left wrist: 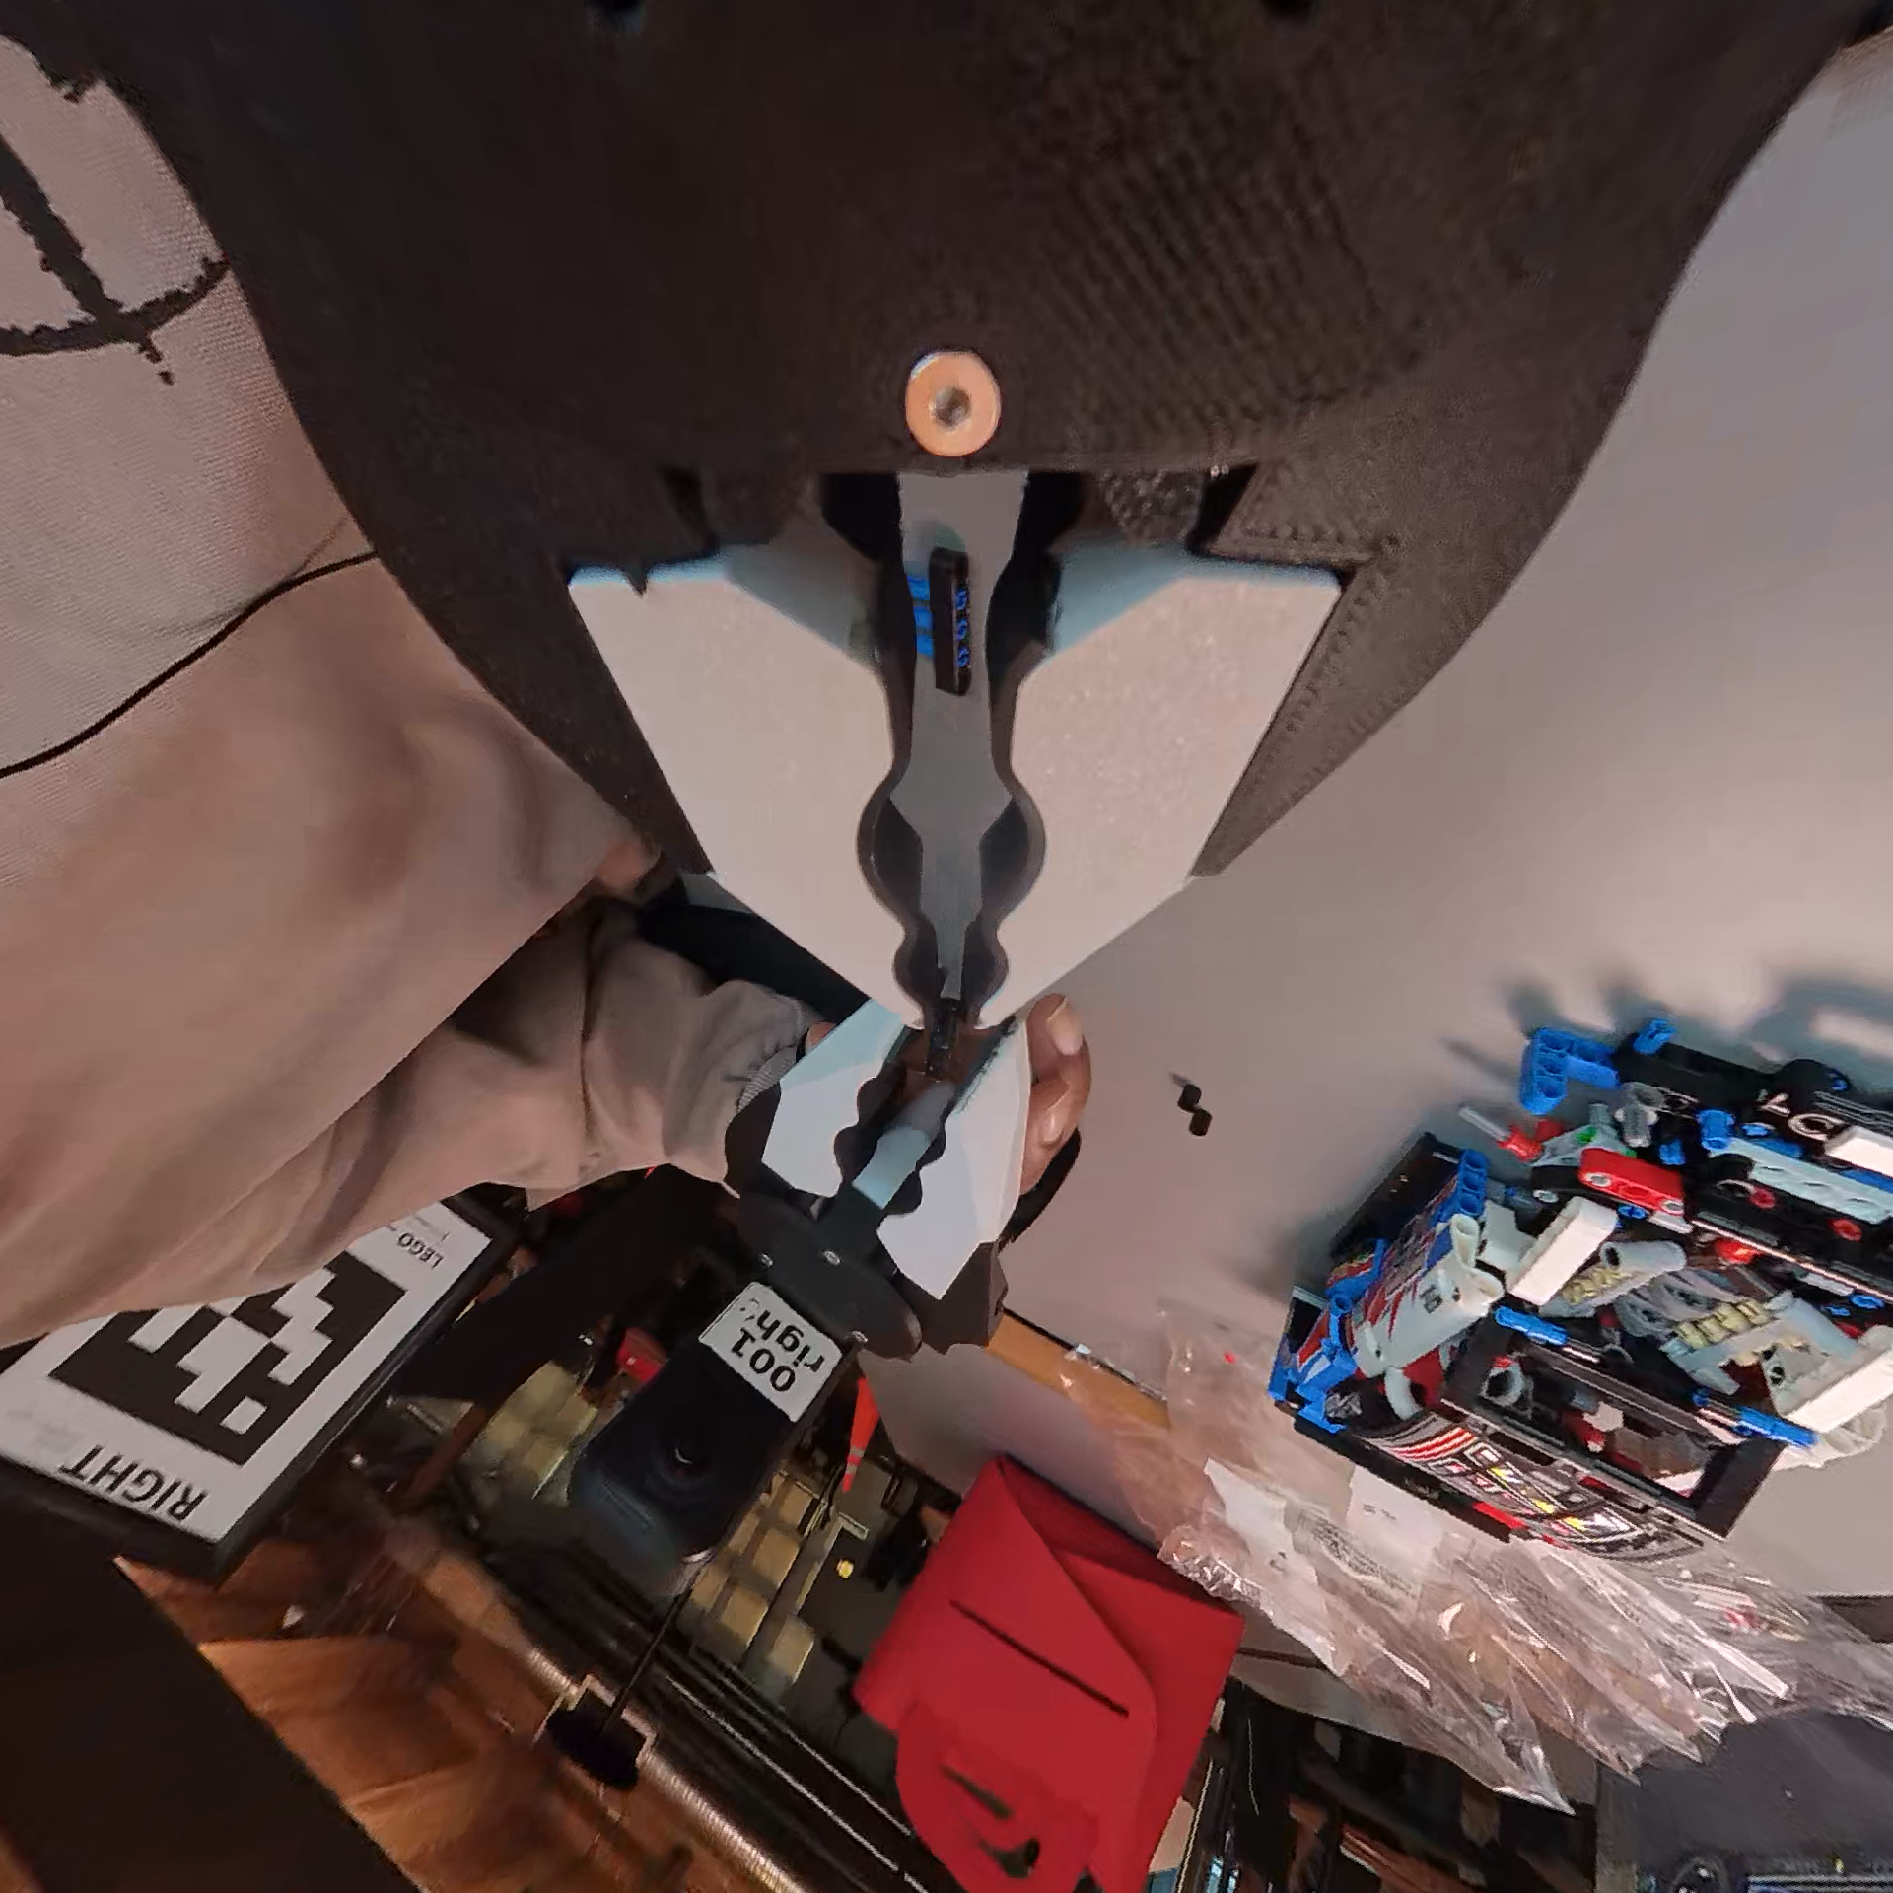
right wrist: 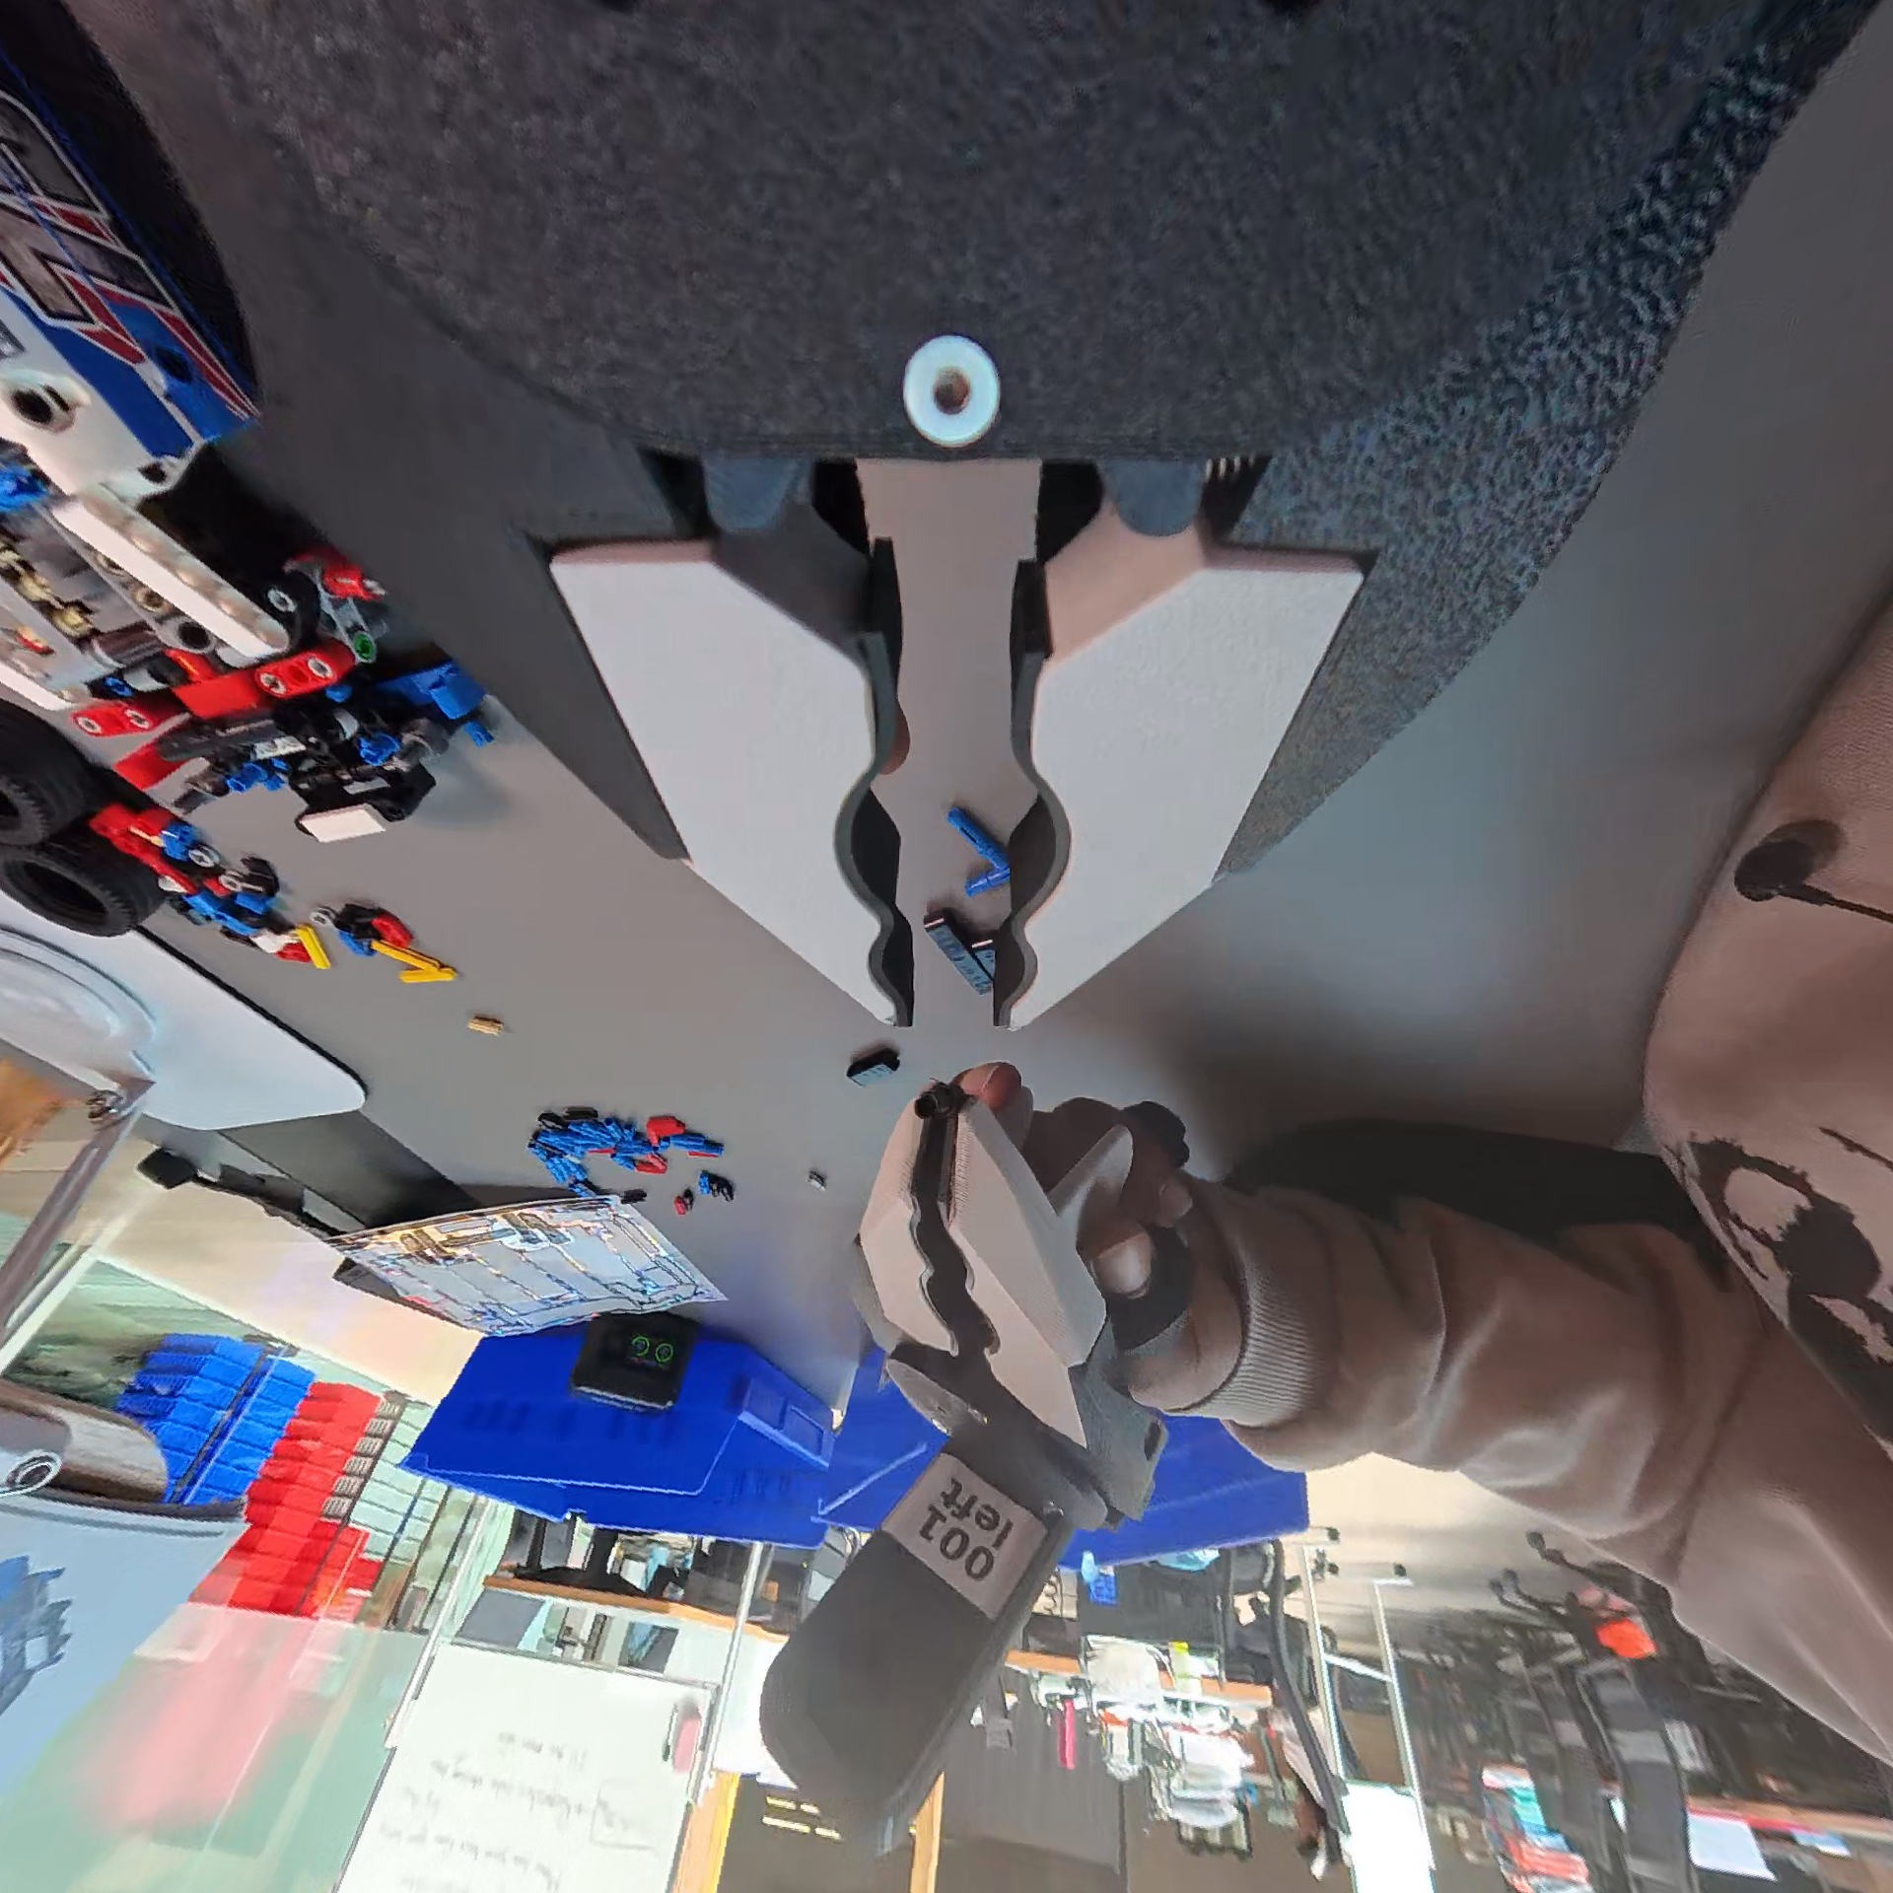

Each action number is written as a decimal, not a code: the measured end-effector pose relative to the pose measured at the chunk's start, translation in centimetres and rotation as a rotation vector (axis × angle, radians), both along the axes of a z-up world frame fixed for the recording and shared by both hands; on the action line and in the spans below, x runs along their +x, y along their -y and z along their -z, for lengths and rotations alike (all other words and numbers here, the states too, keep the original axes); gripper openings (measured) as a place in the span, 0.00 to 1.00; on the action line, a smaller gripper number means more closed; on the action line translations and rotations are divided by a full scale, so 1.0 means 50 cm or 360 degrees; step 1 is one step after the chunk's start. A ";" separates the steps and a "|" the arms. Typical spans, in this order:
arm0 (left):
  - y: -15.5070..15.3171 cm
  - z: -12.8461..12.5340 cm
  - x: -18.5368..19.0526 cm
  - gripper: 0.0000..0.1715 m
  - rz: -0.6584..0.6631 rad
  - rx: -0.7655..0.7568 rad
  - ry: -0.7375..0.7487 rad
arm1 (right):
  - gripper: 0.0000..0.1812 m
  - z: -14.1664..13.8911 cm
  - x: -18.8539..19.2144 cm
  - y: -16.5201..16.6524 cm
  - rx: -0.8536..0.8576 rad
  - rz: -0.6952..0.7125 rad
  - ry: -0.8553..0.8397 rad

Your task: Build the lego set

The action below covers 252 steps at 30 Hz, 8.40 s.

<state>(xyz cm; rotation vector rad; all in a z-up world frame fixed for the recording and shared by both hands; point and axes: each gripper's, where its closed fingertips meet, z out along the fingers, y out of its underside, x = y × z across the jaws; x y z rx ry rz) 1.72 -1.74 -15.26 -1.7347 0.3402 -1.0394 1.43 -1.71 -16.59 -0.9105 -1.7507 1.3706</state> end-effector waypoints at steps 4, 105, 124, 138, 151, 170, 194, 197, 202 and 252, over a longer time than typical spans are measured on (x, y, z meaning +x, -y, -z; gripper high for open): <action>0.021 0.000 0.025 0.01 0.0038 -0.0032 0.0082 | 0.07 -0.025 0.011 0.019 -0.0089 -0.0082 -0.0066; 0.022 -0.012 0.031 0.22 -0.0433 0.0637 -0.0842 | 0.01 -0.053 -0.008 0.012 -0.1116 -0.0102 0.0272; 0.035 -0.091 0.027 0.21 -0.0402 0.0549 -0.0049 | 0.01 -0.118 -0.010 0.016 -0.1406 -0.0133 -0.0148; 0.064 -0.145 0.035 0.21 -0.0154 0.0412 0.0720 | 0.01 -0.160 0.017 0.043 -0.1219 -0.0266 -0.0372; 0.071 -0.155 0.032 0.22 -0.0073 0.0355 0.1009 | 0.01 -0.168 0.020 0.050 -0.1262 -0.0298 -0.0417; 0.068 -0.130 0.041 0.22 -0.0163 0.0540 0.0326 | 0.08 -0.174 0.029 0.036 -0.1109 -0.0350 -0.0288; 0.056 -0.023 0.058 0.22 -0.0225 0.0777 -0.0993 | 0.01 -0.069 0.029 0.039 -0.0621 -0.0316 0.0261; 0.054 -0.023 0.058 0.22 -0.0251 0.0810 -0.1046 | 0.01 -0.068 0.026 0.041 -0.0706 -0.0309 0.0282; 0.053 -0.027 0.056 0.22 -0.0279 0.0830 -0.1050 | 0.01 -0.070 0.022 0.043 -0.0809 -0.0309 0.0279; 0.024 -0.003 0.012 0.03 -0.0036 -0.0391 0.0713 | 0.06 -0.033 0.010 0.032 -0.0178 -0.0114 0.0079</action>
